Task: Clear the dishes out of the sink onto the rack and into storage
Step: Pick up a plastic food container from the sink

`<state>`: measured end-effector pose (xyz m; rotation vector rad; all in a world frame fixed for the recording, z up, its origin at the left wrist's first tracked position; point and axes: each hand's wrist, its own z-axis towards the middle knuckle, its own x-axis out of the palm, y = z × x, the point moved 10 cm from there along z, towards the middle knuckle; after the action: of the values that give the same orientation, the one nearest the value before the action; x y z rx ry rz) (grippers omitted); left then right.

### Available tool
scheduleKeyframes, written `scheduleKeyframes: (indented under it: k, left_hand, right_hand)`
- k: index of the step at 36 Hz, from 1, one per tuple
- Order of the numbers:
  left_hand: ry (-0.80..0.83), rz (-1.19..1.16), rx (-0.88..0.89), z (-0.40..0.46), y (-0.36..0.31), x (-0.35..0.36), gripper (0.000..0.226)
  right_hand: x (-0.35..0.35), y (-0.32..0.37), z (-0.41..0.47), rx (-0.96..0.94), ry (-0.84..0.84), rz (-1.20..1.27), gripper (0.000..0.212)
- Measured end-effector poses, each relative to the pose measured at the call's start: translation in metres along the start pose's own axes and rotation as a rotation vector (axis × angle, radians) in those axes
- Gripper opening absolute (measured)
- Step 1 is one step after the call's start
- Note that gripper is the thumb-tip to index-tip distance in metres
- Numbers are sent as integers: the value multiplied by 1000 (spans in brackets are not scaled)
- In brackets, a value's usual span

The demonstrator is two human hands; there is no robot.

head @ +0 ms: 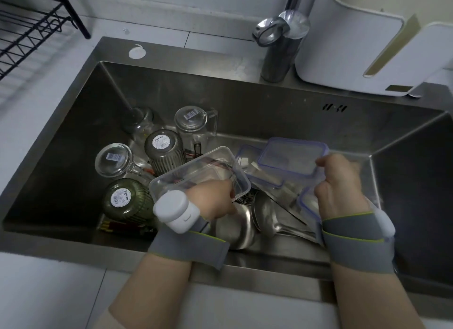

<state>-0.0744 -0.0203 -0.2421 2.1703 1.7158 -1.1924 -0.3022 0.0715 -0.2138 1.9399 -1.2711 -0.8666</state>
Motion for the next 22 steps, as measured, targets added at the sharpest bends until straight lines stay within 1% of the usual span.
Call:
scheduleKeyframes:
  k: [1, 2, 4, 6, 8, 10, 12, 14, 16, 17, 19, 22]
  left_hand:
    - [-1, -7, 4, 1, 0, 0, 43]
    - [-6, -14, 5, 1, 0, 0, 45]
    - [-24, -18, 1, 2, 2, -2, 48]
    - [-47, -2, 5, 3, 3, -5, 49]
    - [-64, 10, 18, 3, 2, -7, 45]
    - [-52, 11, 30, 3, 0, -5, 39]
    - [4, 17, 19, 3, 0, 2, 42]
    - [63, 54, 3, 3, 1, 8, 48]
    - [98, 76, -2, 4, -1, 12, 50]
    - [109, 89, -3, 4, -3, 13, 50]
    - [110, 104, -16, 4, -4, 13, 47]
    - [96, 80, -32, 4, -2, 10, 41]
  right_hand:
    - [-9, 10, -1, -81, -86, -24, 78]
    - [-15, 19, -3, -149, -134, -20, 81]
    - [-14, 31, -9, -251, -149, -16, 84]
    - [-7, 34, -14, -293, -118, -54, 83]
    - [4, 30, -13, -279, -28, -108, 77]
    - [21, 27, -12, -274, 114, -217, 69]
    - [38, 25, -18, -341, 231, -457, 56]
    - [53, 26, -30, -504, 285, -780, 40]
    - [68, 20, -44, -637, 342, -1045, 29]
    - [74, 12, -49, -647, 396, -1133, 25]
    - [80, -9, -54, -573, 538, -1244, 22]
    - [83, -33, -60, -494, 711, -1404, 28]
